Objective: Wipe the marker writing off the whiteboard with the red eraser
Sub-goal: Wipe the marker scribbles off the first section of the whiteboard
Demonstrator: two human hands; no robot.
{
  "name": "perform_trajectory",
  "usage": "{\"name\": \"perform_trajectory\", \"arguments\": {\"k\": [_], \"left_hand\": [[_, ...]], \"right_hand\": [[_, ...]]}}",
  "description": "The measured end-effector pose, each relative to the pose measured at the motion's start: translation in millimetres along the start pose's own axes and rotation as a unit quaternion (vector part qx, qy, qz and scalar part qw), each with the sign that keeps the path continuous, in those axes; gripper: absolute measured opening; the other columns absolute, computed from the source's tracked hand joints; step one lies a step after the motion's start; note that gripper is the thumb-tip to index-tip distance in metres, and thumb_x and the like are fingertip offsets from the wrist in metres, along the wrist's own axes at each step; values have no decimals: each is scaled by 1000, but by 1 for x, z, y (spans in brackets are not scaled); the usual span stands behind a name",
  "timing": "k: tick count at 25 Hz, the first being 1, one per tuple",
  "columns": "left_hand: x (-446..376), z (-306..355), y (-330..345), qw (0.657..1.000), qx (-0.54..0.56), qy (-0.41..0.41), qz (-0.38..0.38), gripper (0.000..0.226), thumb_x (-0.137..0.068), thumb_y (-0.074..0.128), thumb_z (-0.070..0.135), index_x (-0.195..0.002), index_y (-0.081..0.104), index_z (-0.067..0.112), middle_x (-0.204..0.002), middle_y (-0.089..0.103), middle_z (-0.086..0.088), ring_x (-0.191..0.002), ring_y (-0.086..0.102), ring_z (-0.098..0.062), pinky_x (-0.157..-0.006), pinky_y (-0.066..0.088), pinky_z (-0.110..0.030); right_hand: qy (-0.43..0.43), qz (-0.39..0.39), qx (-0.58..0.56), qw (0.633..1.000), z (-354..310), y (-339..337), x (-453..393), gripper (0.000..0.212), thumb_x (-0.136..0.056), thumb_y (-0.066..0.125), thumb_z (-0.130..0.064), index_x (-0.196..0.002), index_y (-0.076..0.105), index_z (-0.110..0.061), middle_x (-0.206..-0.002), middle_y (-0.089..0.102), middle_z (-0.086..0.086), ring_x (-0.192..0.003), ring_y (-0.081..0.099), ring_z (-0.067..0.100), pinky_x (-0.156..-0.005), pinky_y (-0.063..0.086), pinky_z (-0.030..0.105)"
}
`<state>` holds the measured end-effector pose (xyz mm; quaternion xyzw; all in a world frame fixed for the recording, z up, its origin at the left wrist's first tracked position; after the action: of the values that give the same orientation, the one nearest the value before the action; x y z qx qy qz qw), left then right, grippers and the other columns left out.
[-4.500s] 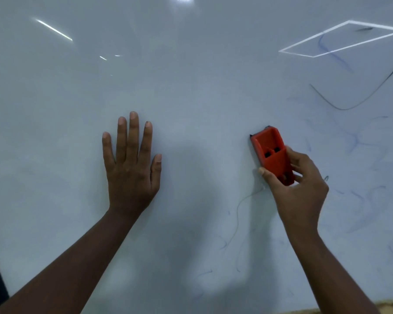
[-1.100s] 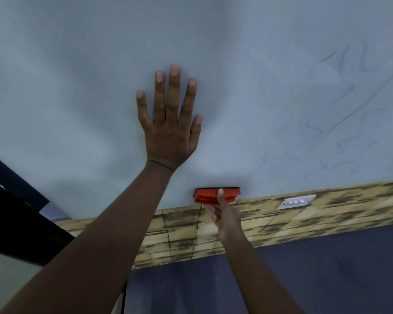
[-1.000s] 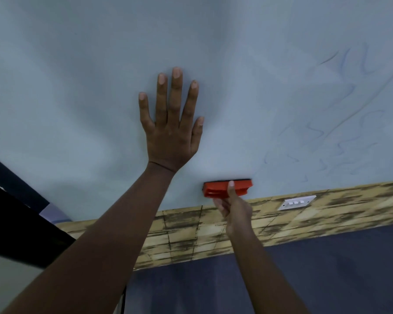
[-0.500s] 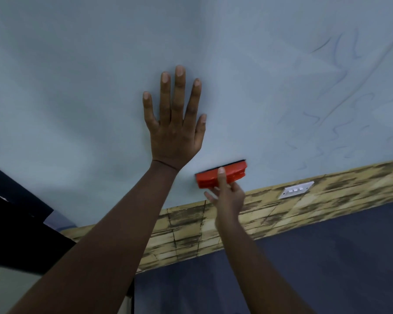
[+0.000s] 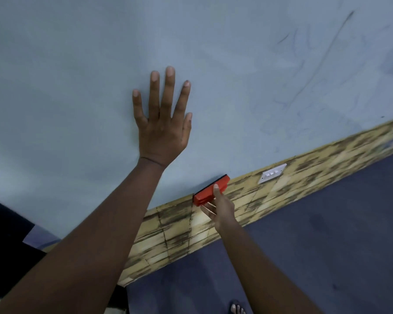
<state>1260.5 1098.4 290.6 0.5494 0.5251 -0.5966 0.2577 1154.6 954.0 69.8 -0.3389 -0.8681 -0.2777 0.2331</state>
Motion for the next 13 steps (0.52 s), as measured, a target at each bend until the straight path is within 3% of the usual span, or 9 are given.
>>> {"name": "perform_trajectory", "arguments": {"k": [6,10,13], "left_hand": [[6,0,4,1000,16,26,1,59,-108,54,34,-163,41,17,-167,38,-18,-154,23,-41,-124,9,-65],[7,2,7,1000,12,8,21,61,-105,60,30,-162,44,15,-165,39,-20,-155,23,-43,-127,6,-66],[11,25,13,999,-1,-39,-14,60,-106,58,27,-162,42,11,-164,34,-30,-151,21,-55,-116,9,-81]], "right_hand": [[-100,-7,-4,995,-48,-2,6,50,-90,81,-31,-135,65,-17,-106,79,10,-95,78,28,-89,63,43],[-155,-20,4,988,-81,0,-13,54,-84,88,-28,-131,69,-9,-102,80,7,-95,78,24,-88,64,42],[-156,-22,26,987,-87,-11,-31,38,-84,87,-29,-114,76,-8,-97,80,12,-94,78,27,-83,65,40]]}}
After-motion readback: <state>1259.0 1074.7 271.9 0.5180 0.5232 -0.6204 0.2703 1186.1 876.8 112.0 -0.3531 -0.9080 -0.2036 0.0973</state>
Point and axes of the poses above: each hand's wrist, its own x-axis away from the middle knuckle, its own y-axis out of the palm, z = x × y, the point moved 3 cm from there along -x, towards the middle knuckle
